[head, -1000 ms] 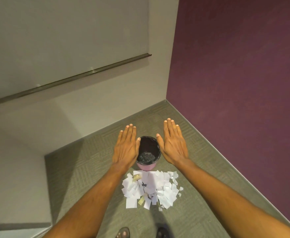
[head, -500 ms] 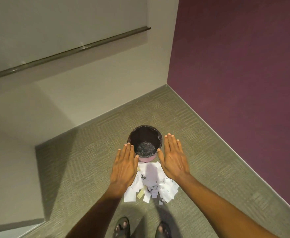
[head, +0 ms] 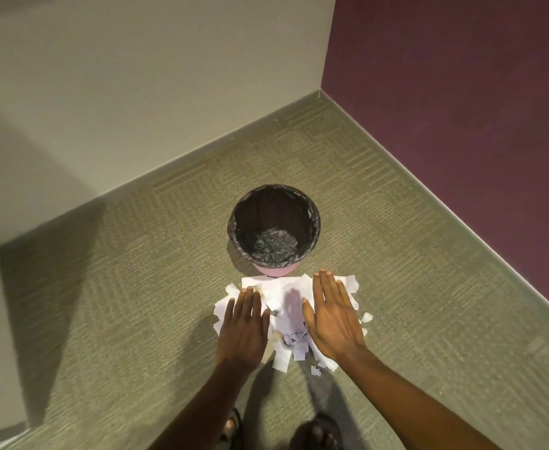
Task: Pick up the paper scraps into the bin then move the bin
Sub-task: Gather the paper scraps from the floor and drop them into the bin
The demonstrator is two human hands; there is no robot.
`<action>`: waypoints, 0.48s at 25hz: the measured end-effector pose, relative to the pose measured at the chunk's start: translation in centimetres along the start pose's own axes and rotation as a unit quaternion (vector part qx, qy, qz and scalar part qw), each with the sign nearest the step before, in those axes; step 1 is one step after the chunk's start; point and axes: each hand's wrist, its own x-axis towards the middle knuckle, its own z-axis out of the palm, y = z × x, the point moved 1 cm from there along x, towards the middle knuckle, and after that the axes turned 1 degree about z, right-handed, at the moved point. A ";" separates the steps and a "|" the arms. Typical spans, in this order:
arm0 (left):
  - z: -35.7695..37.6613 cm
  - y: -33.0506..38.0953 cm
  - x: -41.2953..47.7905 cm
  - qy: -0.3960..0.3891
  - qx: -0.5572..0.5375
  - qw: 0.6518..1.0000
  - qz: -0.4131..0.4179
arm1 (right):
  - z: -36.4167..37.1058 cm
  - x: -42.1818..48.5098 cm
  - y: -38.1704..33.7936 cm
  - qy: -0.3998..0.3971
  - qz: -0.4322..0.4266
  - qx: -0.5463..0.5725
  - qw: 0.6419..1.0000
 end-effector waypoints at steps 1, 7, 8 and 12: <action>1.9 -0.5 1.0 0.003 0.001 1.000 -0.001 | 2.2 0.7 0.3 -0.006 -0.002 -0.006 1.000; 11.5 -3.4 7.0 -0.018 0.003 1.000 -0.009 | 13.5 5.7 2.8 -0.041 -0.017 -0.039 0.998; 12.8 -3.7 8.0 -0.015 0.001 1.000 -0.006 | 15.3 6.8 3.3 -0.038 -0.026 -0.037 0.998; 18.3 -5.5 11.7 0.015 0.015 1.000 0.016 | 20.6 10.9 4.6 -0.080 -0.036 -0.044 0.995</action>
